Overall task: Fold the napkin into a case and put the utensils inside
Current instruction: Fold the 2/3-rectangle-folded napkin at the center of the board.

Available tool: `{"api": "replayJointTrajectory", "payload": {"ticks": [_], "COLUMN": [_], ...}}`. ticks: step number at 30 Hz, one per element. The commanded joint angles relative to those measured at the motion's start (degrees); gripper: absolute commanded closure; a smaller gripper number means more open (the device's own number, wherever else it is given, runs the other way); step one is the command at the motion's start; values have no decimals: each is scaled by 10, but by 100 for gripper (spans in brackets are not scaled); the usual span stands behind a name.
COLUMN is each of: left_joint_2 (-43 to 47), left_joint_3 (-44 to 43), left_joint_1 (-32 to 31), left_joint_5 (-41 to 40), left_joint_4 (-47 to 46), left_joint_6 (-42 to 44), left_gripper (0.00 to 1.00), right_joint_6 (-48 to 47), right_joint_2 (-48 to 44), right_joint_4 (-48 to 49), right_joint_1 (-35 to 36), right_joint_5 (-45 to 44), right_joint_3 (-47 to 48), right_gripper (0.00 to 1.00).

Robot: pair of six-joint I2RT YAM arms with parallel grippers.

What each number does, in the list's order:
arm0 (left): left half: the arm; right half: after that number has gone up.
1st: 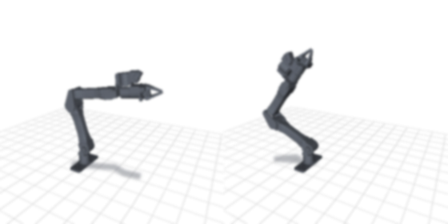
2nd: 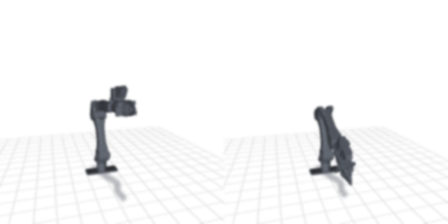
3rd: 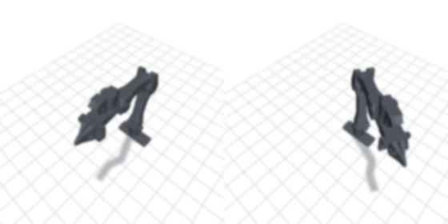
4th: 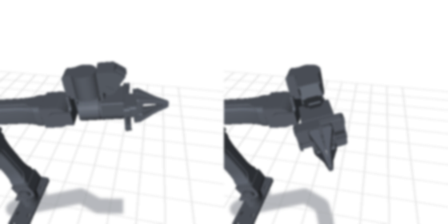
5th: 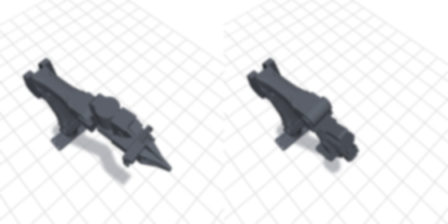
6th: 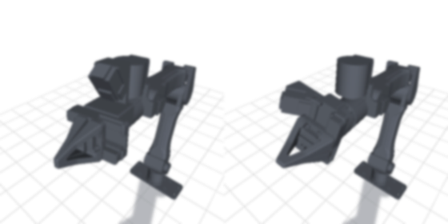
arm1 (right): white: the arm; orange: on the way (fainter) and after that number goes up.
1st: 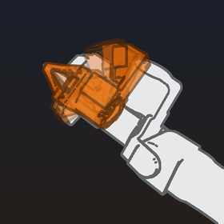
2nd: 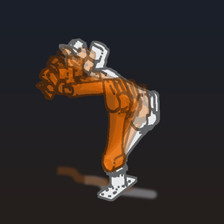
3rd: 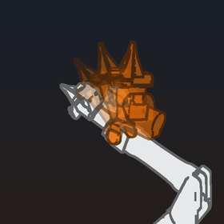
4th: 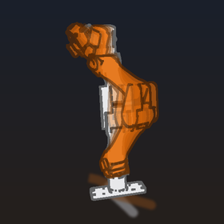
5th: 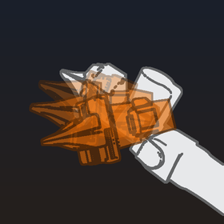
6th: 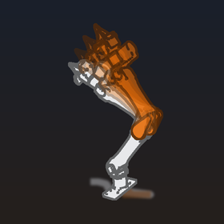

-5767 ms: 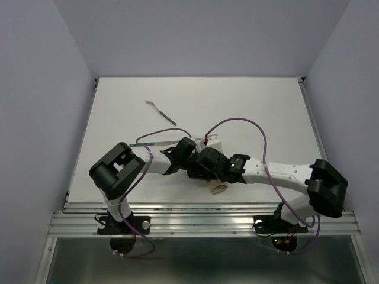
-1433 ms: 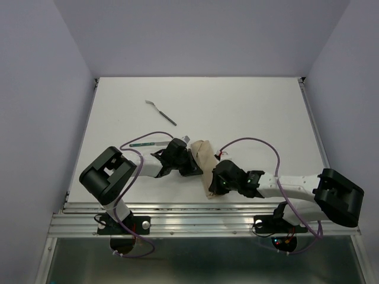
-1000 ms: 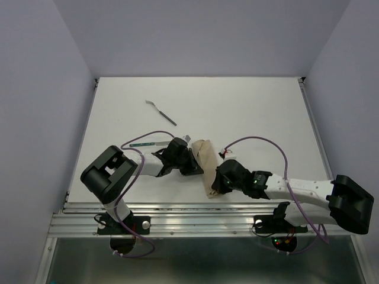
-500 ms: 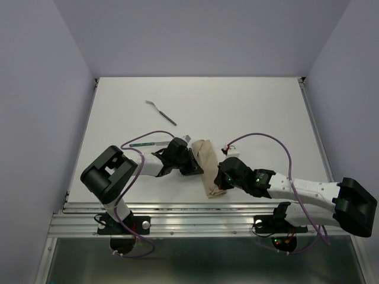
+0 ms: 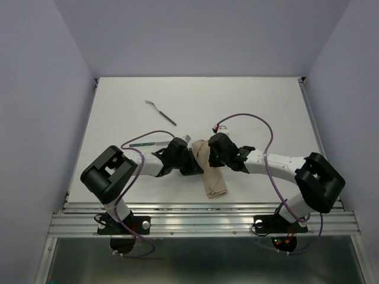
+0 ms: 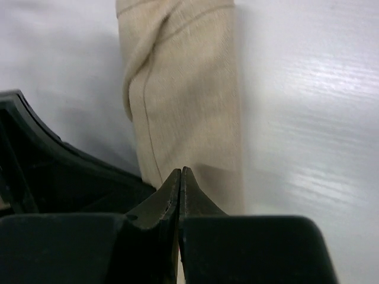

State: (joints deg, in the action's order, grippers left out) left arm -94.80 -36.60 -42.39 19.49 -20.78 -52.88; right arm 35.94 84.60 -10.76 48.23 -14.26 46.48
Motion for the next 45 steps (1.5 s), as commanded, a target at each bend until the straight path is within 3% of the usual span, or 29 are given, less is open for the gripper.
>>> {"api": "replayJointTrajectory", "payload": {"ticks": [1, 10, 20, 33, 45], "left_joint_2": [8, 3, -3, 0, 1], "left_joint_3": [0, -7, -8, -10, -11], "left_joint_1": [-3, -2, -2, -2, -2], "left_joint_5": [-9, -2, 0, 2, 0], "left_joint_4": [15, 18, 18, 20, 23], "left_joint_6": [21, 29, 31, 33, 36], "left_gripper": [100, 100, 100, 100, 100], "right_joint_6": [-28, -6, -17, -12, -17], "right_joint_2": [50, 152, 109, 210, 134], "right_joint_4": [40, 52, 61, 70, 69], "right_joint_1": [-9, -15, -26, -31, -31], "right_joint_5": [20, 20, 5, 20, 11], "right_joint_3": [65, 108, 122, 143, 152], "right_gripper": [99, 99, 99, 99, 99]}}
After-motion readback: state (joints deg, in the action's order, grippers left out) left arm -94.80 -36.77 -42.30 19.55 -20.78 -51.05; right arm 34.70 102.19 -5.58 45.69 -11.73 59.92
